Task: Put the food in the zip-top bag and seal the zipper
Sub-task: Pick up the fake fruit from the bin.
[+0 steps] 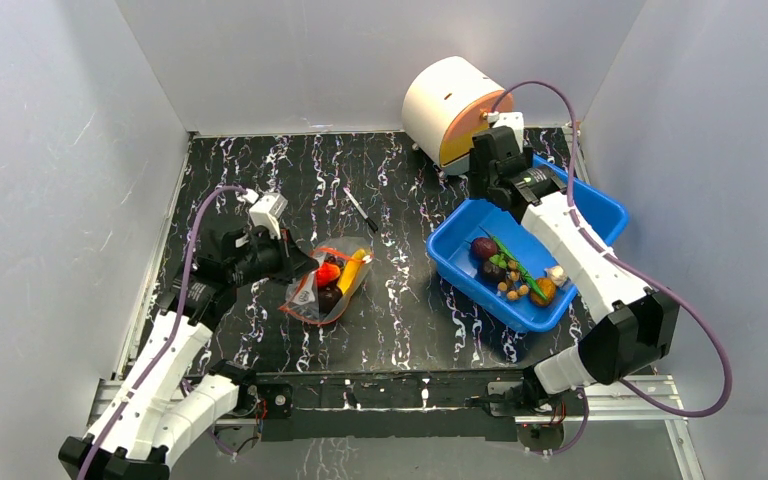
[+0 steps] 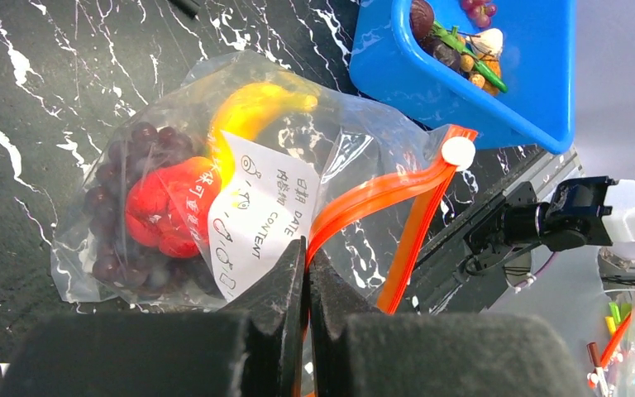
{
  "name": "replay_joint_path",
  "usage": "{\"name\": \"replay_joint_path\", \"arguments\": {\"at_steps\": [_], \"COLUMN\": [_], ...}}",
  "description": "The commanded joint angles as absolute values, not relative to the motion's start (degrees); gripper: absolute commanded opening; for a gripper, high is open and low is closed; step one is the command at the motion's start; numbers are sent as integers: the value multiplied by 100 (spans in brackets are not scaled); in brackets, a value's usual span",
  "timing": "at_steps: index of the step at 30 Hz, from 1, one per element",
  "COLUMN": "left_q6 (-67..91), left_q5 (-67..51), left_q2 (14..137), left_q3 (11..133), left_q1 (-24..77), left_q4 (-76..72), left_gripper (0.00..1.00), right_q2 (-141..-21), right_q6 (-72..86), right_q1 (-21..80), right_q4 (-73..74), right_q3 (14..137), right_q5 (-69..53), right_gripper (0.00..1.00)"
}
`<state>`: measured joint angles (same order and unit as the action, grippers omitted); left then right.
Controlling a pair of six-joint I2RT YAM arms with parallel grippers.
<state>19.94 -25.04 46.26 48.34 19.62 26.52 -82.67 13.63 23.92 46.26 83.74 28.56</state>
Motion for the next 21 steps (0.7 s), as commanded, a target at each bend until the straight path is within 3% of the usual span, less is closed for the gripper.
{"name": "replay_joint_path", "arguments": {"at_steps": [1,11,17,21], "left_q6": [1883,1611,1556,1534], "left_q5": [-2804,-3135,-2944,-2878], "left_q2": [4322,4017,3980,3859], "left_q3": [4566,3849,3849,3835], "left_q1": [1973,1971,1971,1971], "left_q4": [2505,1757,1851,1827], "left_gripper": [0,0,0,0], "right_q2": [-8162,-8602,-8945,-9315], "right_q6": [1112,782,794,867], "right_q1": [2050,1293,455,273], "right_q4": [3987,3456,3071,2926], "right_q3": [8000,7562,7286,7167], "right_q5": [3444,4367,3306,3419], "right_gripper": [61,60,62,66]}}
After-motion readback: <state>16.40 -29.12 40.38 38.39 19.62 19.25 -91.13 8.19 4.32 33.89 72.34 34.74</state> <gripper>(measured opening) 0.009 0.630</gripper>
